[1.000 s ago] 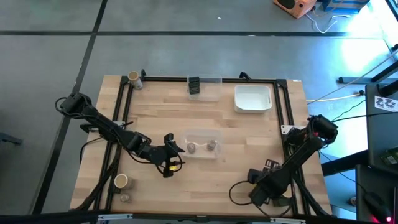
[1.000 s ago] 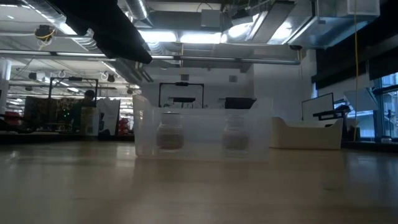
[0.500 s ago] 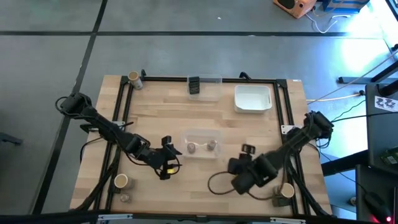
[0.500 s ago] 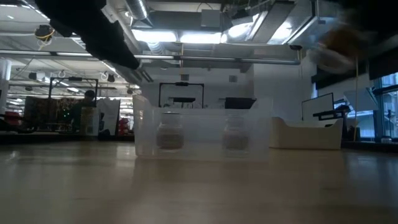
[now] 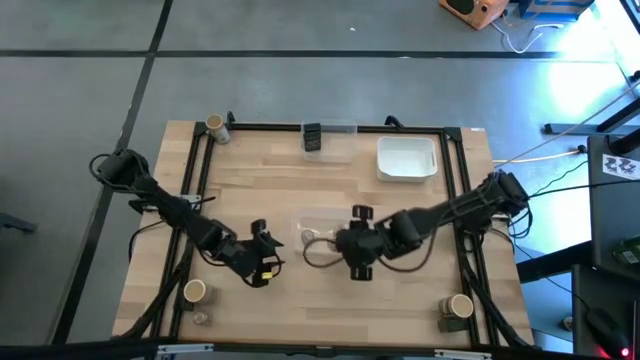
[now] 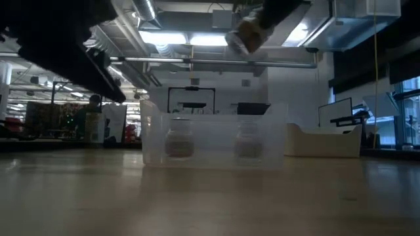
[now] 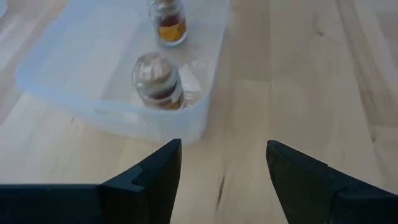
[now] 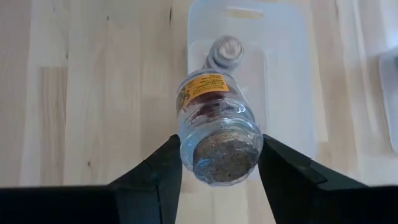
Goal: Sort spices by type
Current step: Put the right transparent seasoning bottle into the bottom transparent bin
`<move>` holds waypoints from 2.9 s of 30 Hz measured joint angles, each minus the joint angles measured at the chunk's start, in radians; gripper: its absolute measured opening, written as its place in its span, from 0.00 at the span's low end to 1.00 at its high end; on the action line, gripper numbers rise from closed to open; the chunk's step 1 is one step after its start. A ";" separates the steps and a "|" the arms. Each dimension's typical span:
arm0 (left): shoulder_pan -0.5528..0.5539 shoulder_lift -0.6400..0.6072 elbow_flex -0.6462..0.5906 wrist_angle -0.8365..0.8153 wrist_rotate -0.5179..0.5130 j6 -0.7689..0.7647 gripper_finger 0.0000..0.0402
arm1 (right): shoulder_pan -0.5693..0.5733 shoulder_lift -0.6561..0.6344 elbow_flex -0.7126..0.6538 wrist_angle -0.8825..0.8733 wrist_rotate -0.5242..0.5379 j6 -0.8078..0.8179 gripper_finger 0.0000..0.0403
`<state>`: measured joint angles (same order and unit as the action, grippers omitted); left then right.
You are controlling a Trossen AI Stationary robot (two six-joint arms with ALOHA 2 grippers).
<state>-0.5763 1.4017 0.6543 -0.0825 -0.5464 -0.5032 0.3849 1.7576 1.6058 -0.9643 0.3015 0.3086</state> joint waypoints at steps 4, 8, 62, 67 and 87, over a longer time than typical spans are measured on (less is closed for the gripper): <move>-0.010 0.000 -0.047 0.042 -0.020 -0.042 0.55 | -0.052 0.000 0.000 0.032 -0.033 -0.047 0.44; -0.011 0.000 -0.075 0.051 -0.027 -0.074 0.55 | -0.100 0.000 0.000 0.050 -0.057 -0.084 0.45; -0.026 -0.001 -0.077 0.051 -0.044 -0.193 0.55 | -0.287 0.454 0.343 -0.185 -0.138 -0.207 0.45; -0.026 -0.001 -0.077 0.051 -0.044 -0.198 0.55 | -0.287 0.454 0.343 -0.193 -0.168 -0.203 0.45; -0.026 0.000 -0.077 0.074 -0.044 -0.175 0.55 | -0.287 0.498 0.343 -0.219 -0.182 -0.183 0.45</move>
<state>-0.6025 1.4017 0.5777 -0.0086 -0.5907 -0.6780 0.0978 2.2559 1.9488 -1.1835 0.1198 0.1253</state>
